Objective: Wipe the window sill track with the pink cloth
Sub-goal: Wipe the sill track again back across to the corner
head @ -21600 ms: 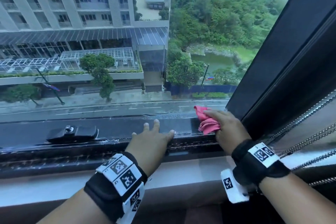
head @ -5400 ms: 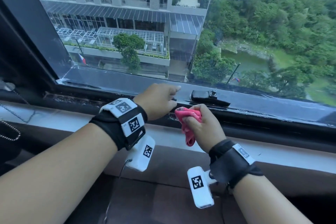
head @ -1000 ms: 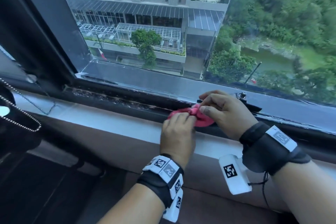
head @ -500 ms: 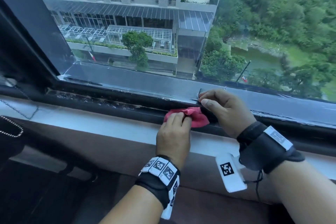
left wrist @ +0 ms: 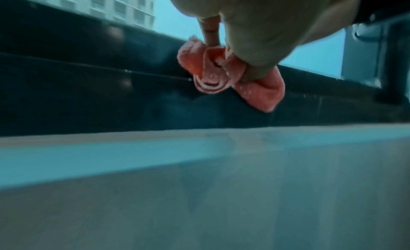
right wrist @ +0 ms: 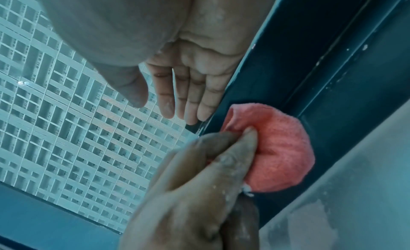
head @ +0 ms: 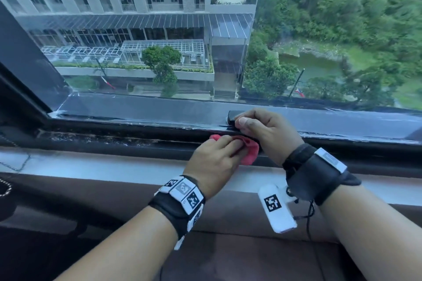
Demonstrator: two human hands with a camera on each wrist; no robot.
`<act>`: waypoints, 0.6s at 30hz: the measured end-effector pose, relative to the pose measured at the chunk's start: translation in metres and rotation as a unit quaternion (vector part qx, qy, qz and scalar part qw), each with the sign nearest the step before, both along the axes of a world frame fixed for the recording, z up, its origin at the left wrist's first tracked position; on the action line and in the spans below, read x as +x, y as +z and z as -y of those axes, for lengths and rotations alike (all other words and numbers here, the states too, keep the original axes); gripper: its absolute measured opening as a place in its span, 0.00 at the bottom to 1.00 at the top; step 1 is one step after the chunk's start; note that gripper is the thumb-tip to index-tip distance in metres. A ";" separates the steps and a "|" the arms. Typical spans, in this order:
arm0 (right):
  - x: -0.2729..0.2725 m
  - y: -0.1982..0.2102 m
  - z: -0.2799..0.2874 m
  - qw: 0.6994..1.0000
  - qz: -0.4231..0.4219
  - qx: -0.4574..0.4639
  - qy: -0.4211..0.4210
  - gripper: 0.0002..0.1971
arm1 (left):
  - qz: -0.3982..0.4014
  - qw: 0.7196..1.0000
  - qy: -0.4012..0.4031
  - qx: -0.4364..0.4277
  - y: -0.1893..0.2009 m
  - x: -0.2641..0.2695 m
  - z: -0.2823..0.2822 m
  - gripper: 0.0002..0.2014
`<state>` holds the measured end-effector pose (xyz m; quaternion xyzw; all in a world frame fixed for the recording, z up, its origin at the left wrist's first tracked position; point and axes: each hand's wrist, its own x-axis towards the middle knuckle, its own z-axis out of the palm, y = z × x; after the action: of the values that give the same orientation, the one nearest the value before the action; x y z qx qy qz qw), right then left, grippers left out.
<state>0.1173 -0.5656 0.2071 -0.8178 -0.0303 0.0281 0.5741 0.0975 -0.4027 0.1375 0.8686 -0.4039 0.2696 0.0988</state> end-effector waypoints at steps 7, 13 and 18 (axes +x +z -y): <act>0.013 -0.005 -0.007 0.998 0.033 -0.056 0.008 0.12 | -0.032 0.996 0.065 0.049 0.012 0.020 -0.047 0.08; 0.020 -0.006 -0.020 0.993 0.053 -0.102 0.017 0.13 | 0.060 0.994 -0.014 0.086 0.009 0.030 -0.058 0.15; 0.022 0.001 -0.029 0.976 0.074 -0.202 0.042 0.06 | -0.025 0.992 0.101 0.075 -0.005 0.041 -0.101 0.10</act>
<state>0.1393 -0.5364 0.2082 -0.9147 -0.1003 -0.0027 0.3915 0.1381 -0.3013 0.1328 0.9164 -0.3304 0.2252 0.0160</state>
